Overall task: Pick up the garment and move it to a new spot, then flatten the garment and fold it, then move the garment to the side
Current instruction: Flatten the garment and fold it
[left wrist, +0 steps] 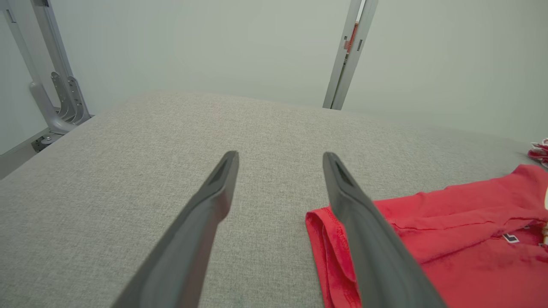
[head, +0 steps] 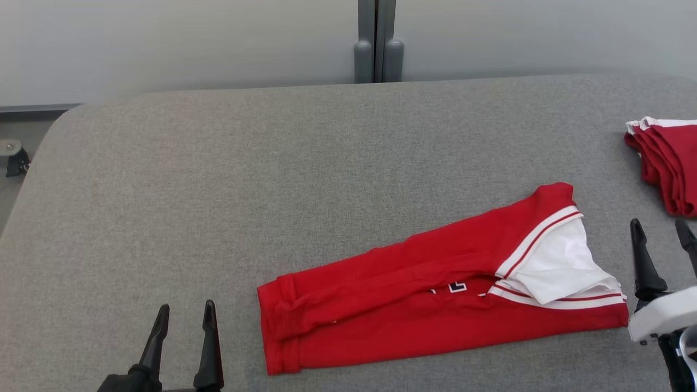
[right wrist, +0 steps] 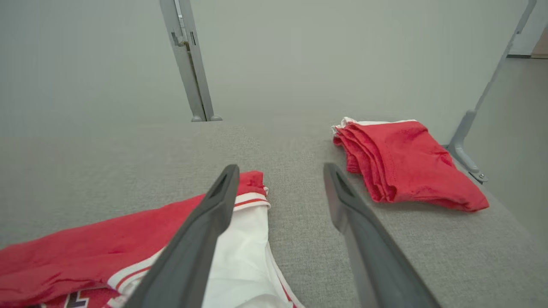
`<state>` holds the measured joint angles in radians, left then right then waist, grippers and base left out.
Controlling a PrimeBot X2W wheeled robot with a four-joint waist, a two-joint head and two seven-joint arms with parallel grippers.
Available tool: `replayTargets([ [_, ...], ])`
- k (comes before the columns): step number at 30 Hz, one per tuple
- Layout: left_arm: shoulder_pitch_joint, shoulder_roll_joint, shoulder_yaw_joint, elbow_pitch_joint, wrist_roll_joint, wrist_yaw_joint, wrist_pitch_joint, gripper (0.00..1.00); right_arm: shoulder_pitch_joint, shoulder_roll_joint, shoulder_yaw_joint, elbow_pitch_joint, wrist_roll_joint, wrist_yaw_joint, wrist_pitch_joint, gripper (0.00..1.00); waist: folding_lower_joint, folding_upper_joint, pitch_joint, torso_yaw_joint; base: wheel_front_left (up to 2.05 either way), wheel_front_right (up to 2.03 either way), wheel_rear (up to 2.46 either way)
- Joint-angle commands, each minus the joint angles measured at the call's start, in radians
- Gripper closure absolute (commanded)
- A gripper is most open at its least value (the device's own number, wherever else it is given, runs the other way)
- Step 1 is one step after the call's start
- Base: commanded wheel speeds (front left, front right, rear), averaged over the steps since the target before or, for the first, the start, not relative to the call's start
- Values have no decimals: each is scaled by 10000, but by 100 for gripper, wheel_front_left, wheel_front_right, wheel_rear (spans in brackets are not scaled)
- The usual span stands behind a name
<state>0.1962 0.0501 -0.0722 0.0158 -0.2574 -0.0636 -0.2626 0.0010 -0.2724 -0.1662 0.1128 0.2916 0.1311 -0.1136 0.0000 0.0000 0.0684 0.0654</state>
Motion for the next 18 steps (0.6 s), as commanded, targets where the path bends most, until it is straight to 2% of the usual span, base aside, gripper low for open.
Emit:
replayTargets([
  [1, -254, 13, 23, -30, -7, -88, -27, 0, -262, -96, 136, 171, 98, -9, 420, 0, 0, 0, 324, 50, 0, 0, 0],
  [4, -447, 14, 24, 1, 73, -184, -27, 0, -896, -450, 278, 531, 448, -11, 1611, 0, 0, 0, 686, 105, 0, 0, 0],
  [8, -726, 14, -1, 30, 91, -306, -27, 0, -1741, -591, 429, 1182, 898, -11, 3307, 0, 0, 0, 1132, 217, 0, 0, 0],
  [10, -890, 11, -55, 60, 93, -349, -27, 0, -2112, -757, 551, 1509, 812, -11, 3946, 0, 0, 0, 1331, 332, 0, 0, 0],
  [14, -1182, 14, -161, 141, -86, -392, -27, 0, -2646, -744, 465, 2325, 717, -12, 4683, 0, 0, 0, 1588, 636, 0, 0, 0],
  [18, -1319, 14, -311, 139, -242, -258, -27, 0, -2890, -549, 378, 3068, 831, -12, 5218, 0, 0, 0, 1652, 890, 0, 0, 0],
])
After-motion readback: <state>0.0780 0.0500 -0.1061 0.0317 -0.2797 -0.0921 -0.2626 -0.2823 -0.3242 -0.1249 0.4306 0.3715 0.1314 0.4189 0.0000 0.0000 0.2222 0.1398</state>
